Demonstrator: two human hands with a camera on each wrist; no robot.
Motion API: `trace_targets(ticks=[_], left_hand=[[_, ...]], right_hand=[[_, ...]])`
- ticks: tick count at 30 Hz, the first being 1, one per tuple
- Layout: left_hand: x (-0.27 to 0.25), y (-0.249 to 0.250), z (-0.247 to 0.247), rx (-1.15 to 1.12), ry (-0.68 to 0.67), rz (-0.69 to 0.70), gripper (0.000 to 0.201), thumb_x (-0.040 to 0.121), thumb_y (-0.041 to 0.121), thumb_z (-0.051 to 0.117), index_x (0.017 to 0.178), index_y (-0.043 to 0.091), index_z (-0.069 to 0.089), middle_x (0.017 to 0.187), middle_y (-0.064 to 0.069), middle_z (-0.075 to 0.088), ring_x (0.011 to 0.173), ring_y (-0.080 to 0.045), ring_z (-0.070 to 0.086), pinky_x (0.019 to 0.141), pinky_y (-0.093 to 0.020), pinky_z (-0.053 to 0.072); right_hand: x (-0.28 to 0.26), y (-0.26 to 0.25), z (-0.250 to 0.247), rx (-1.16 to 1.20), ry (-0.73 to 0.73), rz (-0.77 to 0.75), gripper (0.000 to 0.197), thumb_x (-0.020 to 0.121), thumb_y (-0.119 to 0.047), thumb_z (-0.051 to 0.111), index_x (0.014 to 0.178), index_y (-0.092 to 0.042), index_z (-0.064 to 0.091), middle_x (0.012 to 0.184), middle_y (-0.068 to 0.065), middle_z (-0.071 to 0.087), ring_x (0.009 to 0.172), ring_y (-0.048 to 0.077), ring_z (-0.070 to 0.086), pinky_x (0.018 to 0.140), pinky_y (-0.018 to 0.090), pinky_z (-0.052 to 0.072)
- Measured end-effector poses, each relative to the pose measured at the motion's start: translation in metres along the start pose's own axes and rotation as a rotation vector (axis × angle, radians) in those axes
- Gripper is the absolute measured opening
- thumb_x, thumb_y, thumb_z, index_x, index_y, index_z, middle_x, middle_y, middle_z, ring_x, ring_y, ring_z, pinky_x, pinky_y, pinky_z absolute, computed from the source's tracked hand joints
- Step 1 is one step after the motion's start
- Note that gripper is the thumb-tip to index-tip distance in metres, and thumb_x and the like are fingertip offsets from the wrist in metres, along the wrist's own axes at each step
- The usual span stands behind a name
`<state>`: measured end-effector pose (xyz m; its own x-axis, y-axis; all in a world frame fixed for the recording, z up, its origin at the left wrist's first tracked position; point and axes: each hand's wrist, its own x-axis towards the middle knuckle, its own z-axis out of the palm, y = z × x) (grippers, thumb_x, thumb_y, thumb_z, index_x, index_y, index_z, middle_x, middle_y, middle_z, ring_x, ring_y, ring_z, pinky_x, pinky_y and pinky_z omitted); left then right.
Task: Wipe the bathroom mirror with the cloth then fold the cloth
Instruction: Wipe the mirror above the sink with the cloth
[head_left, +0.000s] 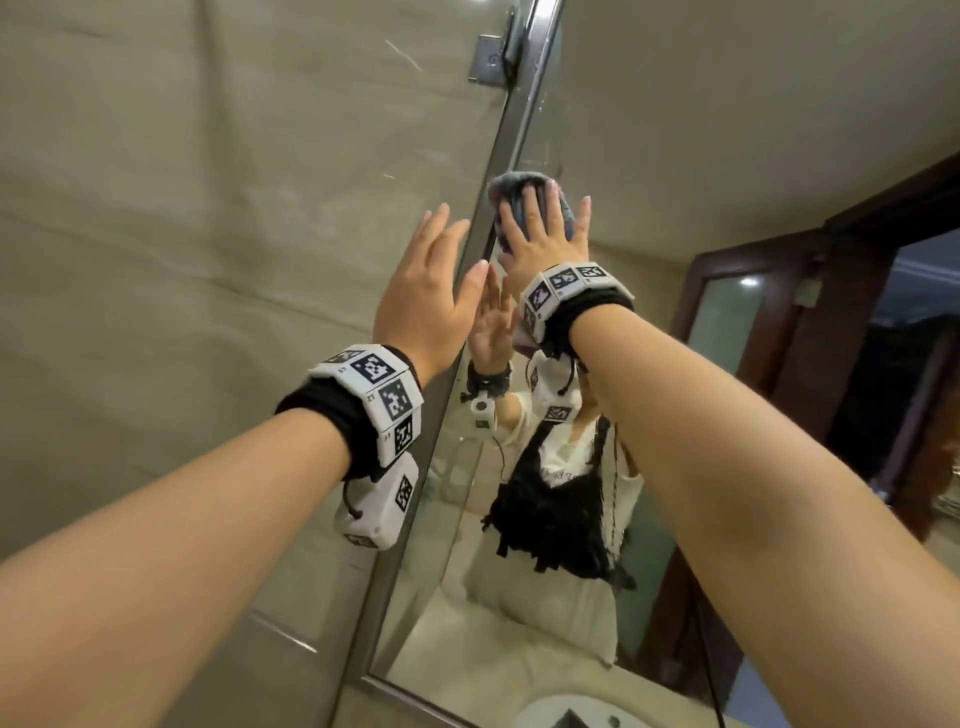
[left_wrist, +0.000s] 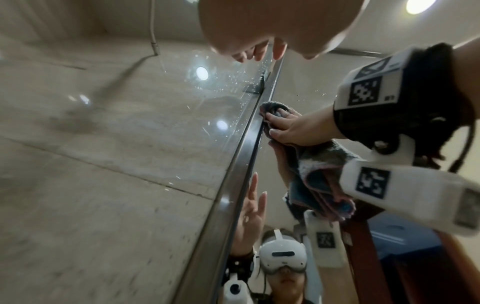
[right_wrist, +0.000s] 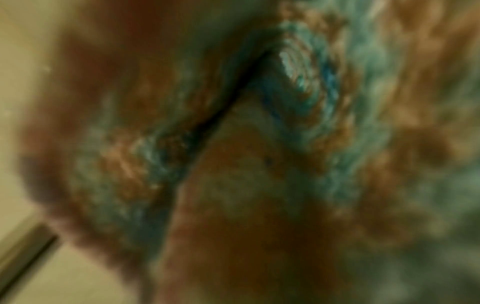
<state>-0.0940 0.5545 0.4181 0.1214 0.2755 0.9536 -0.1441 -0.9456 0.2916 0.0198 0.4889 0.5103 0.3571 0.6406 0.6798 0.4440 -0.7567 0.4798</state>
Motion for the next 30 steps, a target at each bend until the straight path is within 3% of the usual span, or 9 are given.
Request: trace_targets(ticks=[5,11,15,17,19,21,25,27,30], left_hand=[[-0.043,0.000,0.001,-0.043,-0.041,-0.083,0.044,0.097,0.024,0.043,0.137,0.005,0.041,0.151,-0.012,0.029,0.142,-0.023,0.021,0.114,-0.026,0.016],[-0.141,-0.014,0.008,-0.075,-0.184,-0.204,0.050,0.091,0.032,0.038,0.133,0.006,0.045,0.149,-0.012,0.034,0.141,-0.023,0.026,0.113,-0.030,0.021],[-0.210,-0.031,0.005,-0.068,-0.278,-0.286,0.045,0.095,0.029,0.040,0.134,0.008,0.044,0.150,-0.009,0.033,0.142,-0.020,0.023,0.113,-0.029,0.019],[-0.240,-0.039,0.001,-0.041,-0.325,-0.319,0.047,0.094,0.031,0.038,0.134,0.008,0.044,0.150,-0.008,0.033,0.142,-0.019,0.022,0.113,-0.028,0.018],[-0.265,-0.042,0.001,-0.012,-0.367,-0.349,0.046,0.094,0.031,0.039,0.133,0.008,0.045,0.150,-0.008,0.033,0.142,-0.019,0.022,0.113,-0.028,0.018],[-0.286,-0.035,0.007,0.001,-0.408,-0.376,0.041,0.096,0.026,0.043,0.133,0.008,0.045,0.150,-0.008,0.032,0.142,-0.020,0.022,0.114,-0.030,0.018],[-0.316,0.009,0.042,-0.021,-0.511,-0.319,0.049,0.091,0.034,0.037,0.132,0.008,0.046,0.149,-0.008,0.034,0.142,-0.021,0.023,0.115,-0.033,0.019],[-0.324,0.043,0.069,-0.040,-0.538,-0.294,0.048,0.092,0.033,0.038,0.132,0.007,0.046,0.149,-0.010,0.035,0.142,-0.022,0.023,0.116,-0.035,0.020],[-0.335,0.101,0.117,-0.071,-0.570,-0.274,0.051,0.091,0.034,0.035,0.133,0.008,0.044,0.149,-0.010,0.034,0.142,-0.021,0.023,0.114,-0.033,0.017]], right_hand=[[-0.075,-0.035,0.052,0.005,-0.065,-0.133,0.059,0.099,-0.040,0.020,0.151,-0.026,-0.002,0.160,0.004,-0.009,0.146,0.028,-0.016,0.110,0.059,-0.015],[-0.225,-0.116,0.161,-0.077,-0.411,-0.475,0.063,0.100,-0.033,0.030,0.150,-0.023,-0.007,0.159,0.003,-0.014,0.145,0.028,-0.017,0.103,0.055,-0.023],[-0.309,-0.136,0.217,-0.106,-0.629,-0.616,0.069,0.097,-0.033,0.034,0.151,-0.018,-0.006,0.159,0.004,-0.014,0.146,0.028,-0.017,0.108,0.052,-0.021],[-0.338,-0.134,0.233,-0.098,-0.672,-0.665,0.069,0.096,-0.040,0.035,0.151,-0.017,-0.001,0.159,0.004,-0.011,0.146,0.028,-0.016,0.104,0.048,-0.032],[-0.358,-0.120,0.246,-0.110,-0.618,-0.696,0.069,0.094,-0.043,0.035,0.151,-0.017,0.005,0.160,0.005,-0.001,0.146,0.026,-0.016,0.097,0.047,-0.036],[-0.376,-0.097,0.250,-0.078,-0.668,-0.690,0.074,0.083,-0.049,0.034,0.148,-0.019,0.015,0.157,0.007,0.020,0.147,0.025,-0.011,0.108,0.050,-0.021],[-0.428,-0.027,0.276,-0.084,-0.570,-0.514,0.070,0.074,-0.053,0.046,0.137,-0.024,0.047,0.143,0.000,0.048,0.138,0.024,0.037,0.113,0.055,-0.015],[-0.452,0.017,0.273,-0.040,-0.469,-0.433,0.060,0.080,-0.045,0.035,0.134,-0.024,0.051,0.141,0.001,0.050,0.145,0.026,0.018,0.113,0.055,-0.020],[-0.498,0.096,0.282,-0.017,-0.331,-0.281,0.051,0.089,-0.039,0.026,0.136,-0.022,0.038,0.142,0.004,0.042,0.146,0.023,-0.017,0.113,0.055,-0.018]])
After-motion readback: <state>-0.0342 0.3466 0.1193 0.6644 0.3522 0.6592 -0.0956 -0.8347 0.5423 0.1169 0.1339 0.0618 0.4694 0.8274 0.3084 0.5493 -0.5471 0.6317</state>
